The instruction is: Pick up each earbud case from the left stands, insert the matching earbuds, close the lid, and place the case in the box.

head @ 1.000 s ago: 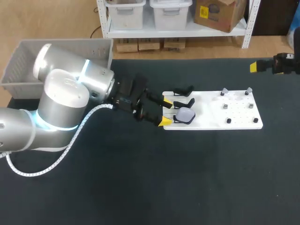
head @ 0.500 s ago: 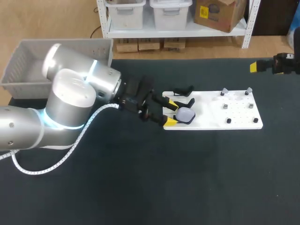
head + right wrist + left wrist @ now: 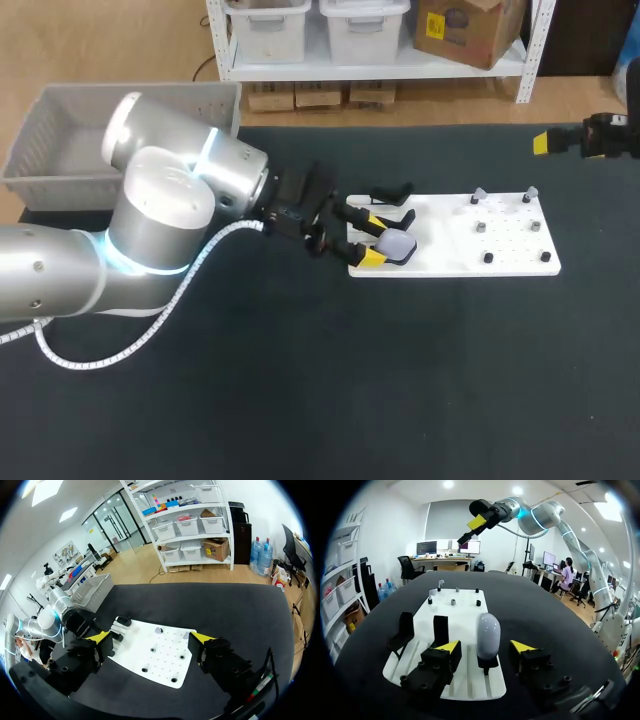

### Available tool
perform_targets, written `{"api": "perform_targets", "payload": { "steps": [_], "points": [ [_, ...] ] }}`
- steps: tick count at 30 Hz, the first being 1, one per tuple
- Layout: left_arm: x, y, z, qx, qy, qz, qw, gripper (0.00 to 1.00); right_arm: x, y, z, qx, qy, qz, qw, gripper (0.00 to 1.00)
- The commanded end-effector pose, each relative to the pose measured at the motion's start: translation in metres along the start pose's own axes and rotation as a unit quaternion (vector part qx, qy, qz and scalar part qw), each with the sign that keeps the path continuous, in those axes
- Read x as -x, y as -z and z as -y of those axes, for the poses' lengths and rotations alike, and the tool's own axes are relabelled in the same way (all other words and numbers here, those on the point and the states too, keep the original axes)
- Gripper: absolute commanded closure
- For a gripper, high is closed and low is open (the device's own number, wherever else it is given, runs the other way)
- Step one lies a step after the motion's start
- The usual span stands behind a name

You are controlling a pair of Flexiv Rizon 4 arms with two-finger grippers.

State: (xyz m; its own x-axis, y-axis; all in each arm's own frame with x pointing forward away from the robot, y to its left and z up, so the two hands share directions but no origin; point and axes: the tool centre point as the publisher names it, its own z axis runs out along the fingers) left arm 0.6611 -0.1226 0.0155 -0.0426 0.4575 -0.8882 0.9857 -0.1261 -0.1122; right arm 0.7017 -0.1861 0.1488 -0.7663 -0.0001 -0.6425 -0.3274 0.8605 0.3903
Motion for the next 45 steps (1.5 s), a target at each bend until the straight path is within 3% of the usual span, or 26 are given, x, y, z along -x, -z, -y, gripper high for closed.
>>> {"api": "perform_targets", "payload": {
  "steps": [1,15,25,26,27,34,38,45],
  "points": [
    [-0.001,-0.002,-0.003,-0.002,0.001,-0.001,1.000,0.42,0.000,0.001,0.000,-0.001,0.000,0.000,1.000,0.00],
    [0.000,-0.009,-0.005,-0.009,0.001,-0.002,1.000,0.54,0.000,0.001,0.000,-0.001,0.000,0.000,1.000,0.00],
    [0.003,-0.009,-0.004,-0.007,-0.004,-0.001,1.000,0.76,0.000,0.001,0.000,-0.001,0.000,0.000,1.000,0.00],
    [0.004,-0.008,-0.004,-0.006,-0.005,-0.001,1.000,0.85,0.000,0.001,0.000,-0.001,0.000,0.000,1.000,0.00],
    [0.005,-0.007,-0.003,-0.005,-0.007,0.000,1.000,1.00,0.000,0.001,0.000,-0.001,0.000,0.000,1.000,0.00],
    [0.015,0.003,0.006,0.006,-0.021,0.014,1.000,1.00,0.000,0.001,0.000,-0.001,0.000,0.000,1.000,0.00],
    [0.026,0.015,0.015,0.021,-0.028,0.046,0.998,1.00,0.000,0.001,0.000,-0.001,0.000,0.000,1.000,0.00],
    [0.054,0.037,0.027,0.026,-0.040,0.150,0.988,1.00,0.000,0.001,0.000,-0.001,0.000,0.000,1.000,0.00]
  ]
}}
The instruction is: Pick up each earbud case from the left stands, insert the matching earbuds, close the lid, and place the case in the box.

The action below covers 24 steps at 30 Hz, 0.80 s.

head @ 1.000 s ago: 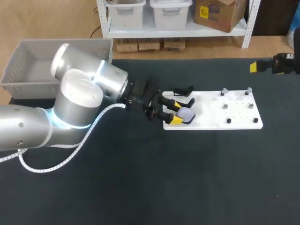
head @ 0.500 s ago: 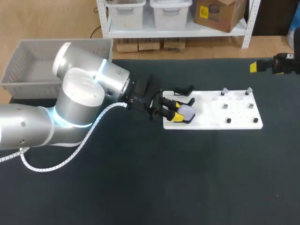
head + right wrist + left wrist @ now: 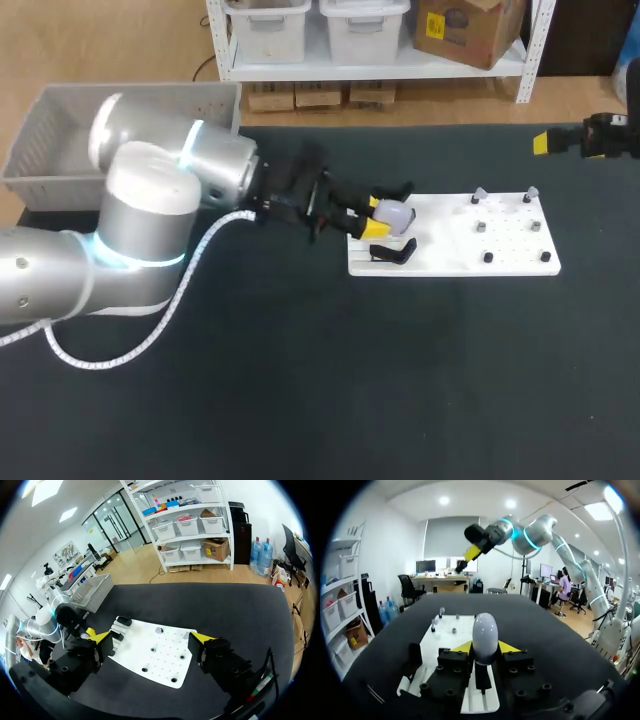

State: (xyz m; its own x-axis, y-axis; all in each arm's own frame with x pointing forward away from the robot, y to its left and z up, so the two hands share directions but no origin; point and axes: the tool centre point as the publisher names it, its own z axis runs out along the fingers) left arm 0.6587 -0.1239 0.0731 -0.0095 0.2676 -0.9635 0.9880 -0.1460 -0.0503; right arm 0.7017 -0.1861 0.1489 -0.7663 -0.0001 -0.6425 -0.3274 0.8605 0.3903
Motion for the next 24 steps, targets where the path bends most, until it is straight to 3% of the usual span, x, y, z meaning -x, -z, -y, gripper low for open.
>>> {"api": "perform_targets", "payload": {
  "steps": [1,9,24],
  "points": [
    [0.009,0.013,0.019,0.025,-0.012,0.060,0.998,1.00,0.000,0.001,0.000,-0.001,0.000,0.000,1.000,0.00],
    [0.036,0.016,0.025,0.020,-0.046,0.097,0.994,1.00,0.000,0.001,0.000,-0.001,0.000,0.000,1.000,0.00],
    [0.042,0.015,0.028,0.018,-0.037,0.103,0.994,1.00,0.000,0.001,0.000,-0.001,0.000,0.000,1.000,0.00]
  ]
}}
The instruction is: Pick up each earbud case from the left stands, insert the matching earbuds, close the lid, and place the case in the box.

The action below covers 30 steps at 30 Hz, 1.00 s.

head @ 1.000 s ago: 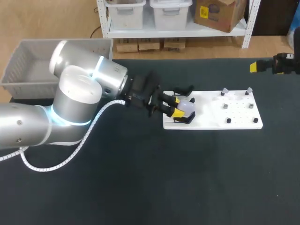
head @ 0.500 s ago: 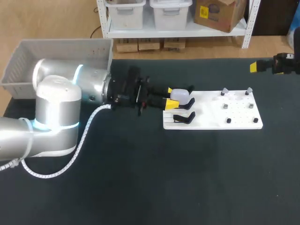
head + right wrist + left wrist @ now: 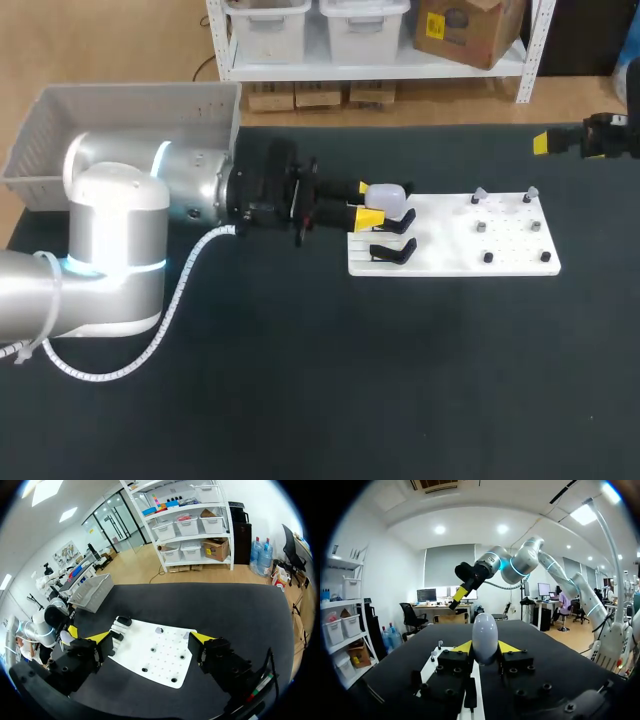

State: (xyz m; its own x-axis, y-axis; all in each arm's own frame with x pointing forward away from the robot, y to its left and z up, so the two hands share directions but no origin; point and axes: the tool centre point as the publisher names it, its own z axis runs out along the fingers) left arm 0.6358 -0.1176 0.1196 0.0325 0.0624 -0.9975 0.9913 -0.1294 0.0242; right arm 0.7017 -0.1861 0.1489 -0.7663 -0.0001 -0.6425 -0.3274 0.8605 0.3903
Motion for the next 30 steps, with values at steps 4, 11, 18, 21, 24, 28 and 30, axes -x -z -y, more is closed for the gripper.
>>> {"api": "perform_targets", "payload": {
  "steps": [4,11,18,21,24,28,30],
  "points": [
    [-0.001,0.000,0.002,0.004,-0.002,0.003,1.000,1.00,0.000,0.001,0.000,-0.001,0.000,0.000,1.000,0.00],
    [-0.001,0.000,0.002,0.004,-0.002,0.003,1.000,1.00,0.000,0.001,0.000,-0.001,0.000,0.000,1.000,0.00],
    [-0.001,0.000,0.002,0.004,-0.002,0.003,1.000,1.00,-0.013,0.024,-0.024,0.020,0.028,0.020,0.999,0.00],
    [-0.001,0.000,0.002,0.004,-0.002,0.003,1.000,1.00,-0.025,0.034,-0.043,0.031,0.041,0.028,0.998,0.00],
    [-0.001,0.000,0.002,0.004,-0.002,0.003,1.000,1.00,-0.037,0.042,-0.062,0.051,0.042,0.040,0.997,0.00],
    [-0.001,0.000,0.002,0.004,-0.002,0.003,1.000,1.00,-0.051,0.046,-0.088,0.063,0.052,0.040,0.996,0.00],
    [-0.001,0.000,0.002,0.004,-0.002,0.003,1.000,1.00,-0.057,0.047,-0.101,0.067,0.062,0.038,0.995,0.00]
  ]
}}
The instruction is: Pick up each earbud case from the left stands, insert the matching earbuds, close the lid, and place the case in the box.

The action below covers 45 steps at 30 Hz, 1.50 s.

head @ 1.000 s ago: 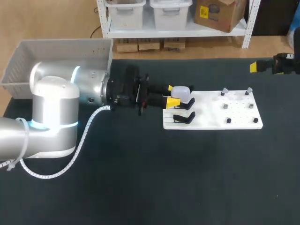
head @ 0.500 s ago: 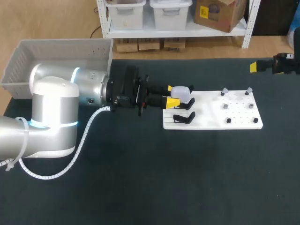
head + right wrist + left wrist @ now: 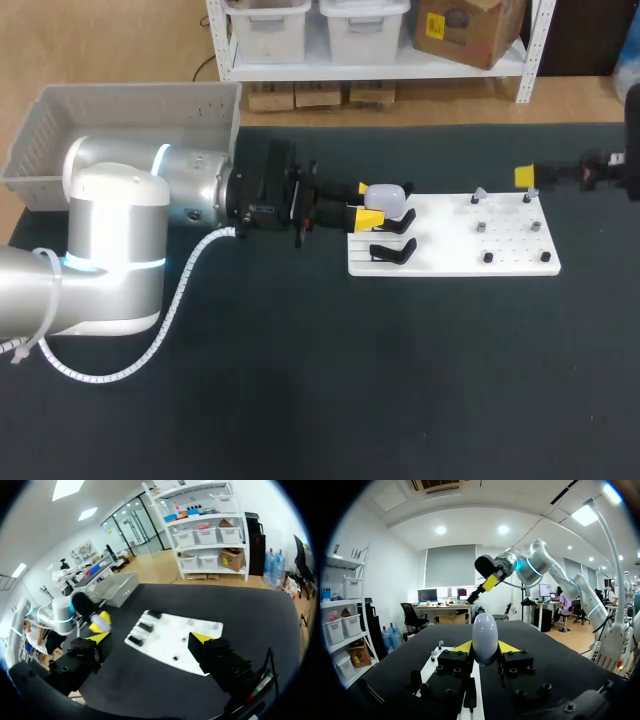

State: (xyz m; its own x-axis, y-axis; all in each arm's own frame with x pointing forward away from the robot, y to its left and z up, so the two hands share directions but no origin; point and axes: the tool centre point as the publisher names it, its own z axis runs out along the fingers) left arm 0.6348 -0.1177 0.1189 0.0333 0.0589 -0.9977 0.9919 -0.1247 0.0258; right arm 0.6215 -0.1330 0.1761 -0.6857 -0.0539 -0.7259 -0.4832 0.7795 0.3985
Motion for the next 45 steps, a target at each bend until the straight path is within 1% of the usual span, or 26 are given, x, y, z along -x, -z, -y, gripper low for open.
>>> {"api": "perform_targets", "payload": {
  "steps": [1,7,11,16,22,26,33,37,45],
  "points": [
    [-0.001,0.001,0.001,0.001,-0.001,0.001,1.000,1.00,-0.012,0.008,-0.028,0.001,0.012,0.003,1.000,0.00],
    [-0.001,0.001,0.001,0.001,-0.001,0.001,1.000,1.00,-0.024,-0.007,-0.065,0.026,0.030,-0.026,0.999,0.00],
    [-0.001,0.001,0.001,0.001,-0.001,0.001,1.000,1.00,-0.030,-0.021,-0.082,0.043,0.033,-0.043,0.998,0.00],
    [-0.001,0.001,0.001,0.001,-0.001,0.001,1.000,1.00,-0.039,-0.046,-0.103,0.062,0.035,-0.068,0.995,0.00],
    [-0.001,0.001,0.001,0.001,-0.001,0.001,1.000,1.00,-0.041,-0.071,-0.125,0.088,0.044,-0.085,0.992,0.00],
    [-0.001,0.001,0.001,0.001,-0.001,0.001,1.000,1.00,-0.041,-0.084,-0.128,0.092,0.043,-0.094,0.990,0.00],
    [-0.001,0.001,0.001,0.001,-0.001,0.001,1.000,1.00,-0.038,-0.105,-0.121,0.087,0.024,-0.103,0.991,0.00],
    [-0.001,0.001,0.001,0.001,-0.001,0.001,1.000,1.00,-0.037,-0.111,-0.116,0.080,0.004,-0.107,0.991,0.00],
    [-0.001,0.001,0.001,0.001,-0.001,0.001,1.000,1.00,-0.034,-0.118,-0.110,0.068,-0.009,-0.107,0.992,0.00]
  ]
}}
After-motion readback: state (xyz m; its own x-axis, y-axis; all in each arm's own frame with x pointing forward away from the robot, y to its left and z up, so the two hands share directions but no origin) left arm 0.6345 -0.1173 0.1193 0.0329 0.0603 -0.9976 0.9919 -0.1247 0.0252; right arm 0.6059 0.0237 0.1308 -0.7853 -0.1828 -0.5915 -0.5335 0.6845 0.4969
